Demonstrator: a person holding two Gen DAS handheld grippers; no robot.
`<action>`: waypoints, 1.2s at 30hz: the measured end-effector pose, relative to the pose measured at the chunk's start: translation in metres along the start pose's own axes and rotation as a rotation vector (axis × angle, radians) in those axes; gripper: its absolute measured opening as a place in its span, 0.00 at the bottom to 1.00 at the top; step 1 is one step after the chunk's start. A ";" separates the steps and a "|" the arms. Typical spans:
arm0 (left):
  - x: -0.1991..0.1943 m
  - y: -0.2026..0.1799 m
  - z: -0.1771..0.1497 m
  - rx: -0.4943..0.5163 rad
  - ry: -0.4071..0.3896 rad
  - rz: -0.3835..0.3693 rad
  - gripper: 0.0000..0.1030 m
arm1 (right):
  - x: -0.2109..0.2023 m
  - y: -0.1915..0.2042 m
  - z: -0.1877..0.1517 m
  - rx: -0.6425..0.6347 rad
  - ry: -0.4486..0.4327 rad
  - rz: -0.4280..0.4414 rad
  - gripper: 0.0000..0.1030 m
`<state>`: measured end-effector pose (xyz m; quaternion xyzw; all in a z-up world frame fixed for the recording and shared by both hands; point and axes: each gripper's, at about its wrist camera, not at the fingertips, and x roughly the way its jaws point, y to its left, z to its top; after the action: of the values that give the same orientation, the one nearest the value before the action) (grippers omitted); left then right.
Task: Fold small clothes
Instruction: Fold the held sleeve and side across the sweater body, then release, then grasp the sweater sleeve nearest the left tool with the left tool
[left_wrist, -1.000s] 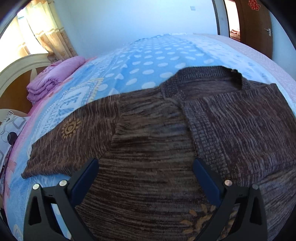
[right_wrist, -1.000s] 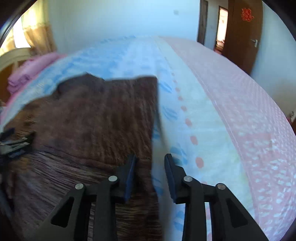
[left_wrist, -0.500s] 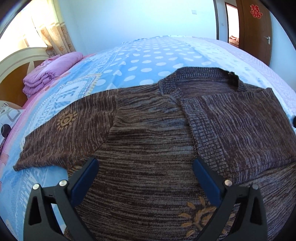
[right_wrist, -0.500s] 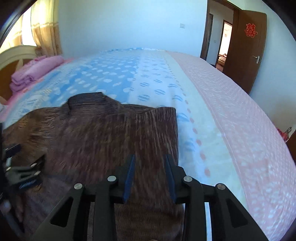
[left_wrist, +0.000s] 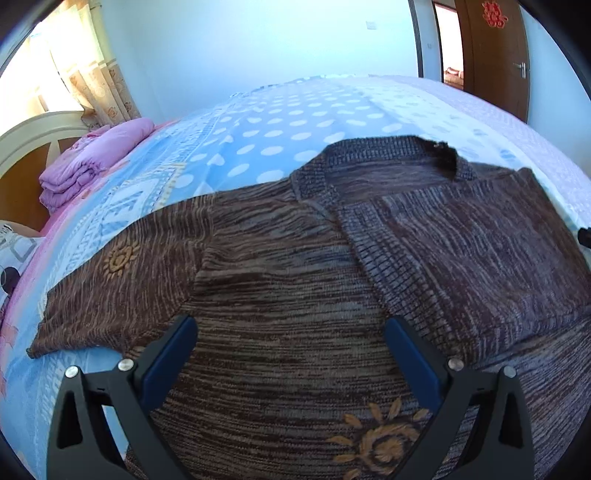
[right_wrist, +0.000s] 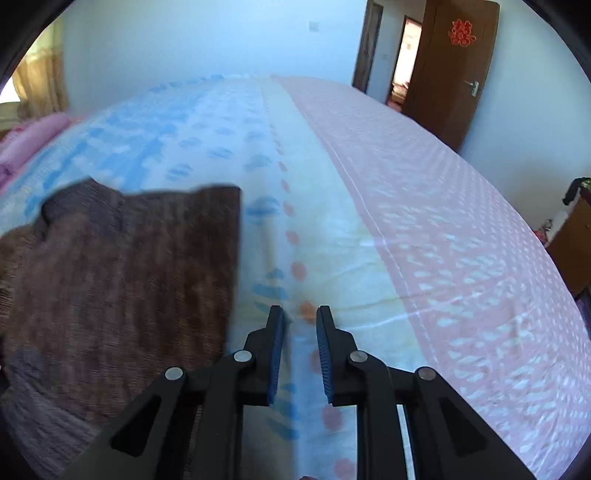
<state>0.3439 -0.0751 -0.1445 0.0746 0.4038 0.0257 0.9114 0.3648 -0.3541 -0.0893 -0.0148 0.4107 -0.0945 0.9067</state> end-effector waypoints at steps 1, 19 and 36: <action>-0.001 0.003 0.000 -0.018 -0.005 -0.011 1.00 | -0.005 0.002 0.001 0.011 -0.021 0.035 0.26; 0.001 0.024 -0.003 -0.141 0.001 -0.027 1.00 | 0.016 0.000 -0.002 0.028 0.081 0.020 0.00; 0.006 0.016 -0.003 -0.075 0.052 0.003 1.00 | -0.024 0.022 -0.042 -0.123 0.024 0.097 0.33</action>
<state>0.3460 -0.0585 -0.1488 0.0403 0.4261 0.0443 0.9027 0.3210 -0.3262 -0.1017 -0.0494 0.4270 -0.0251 0.9026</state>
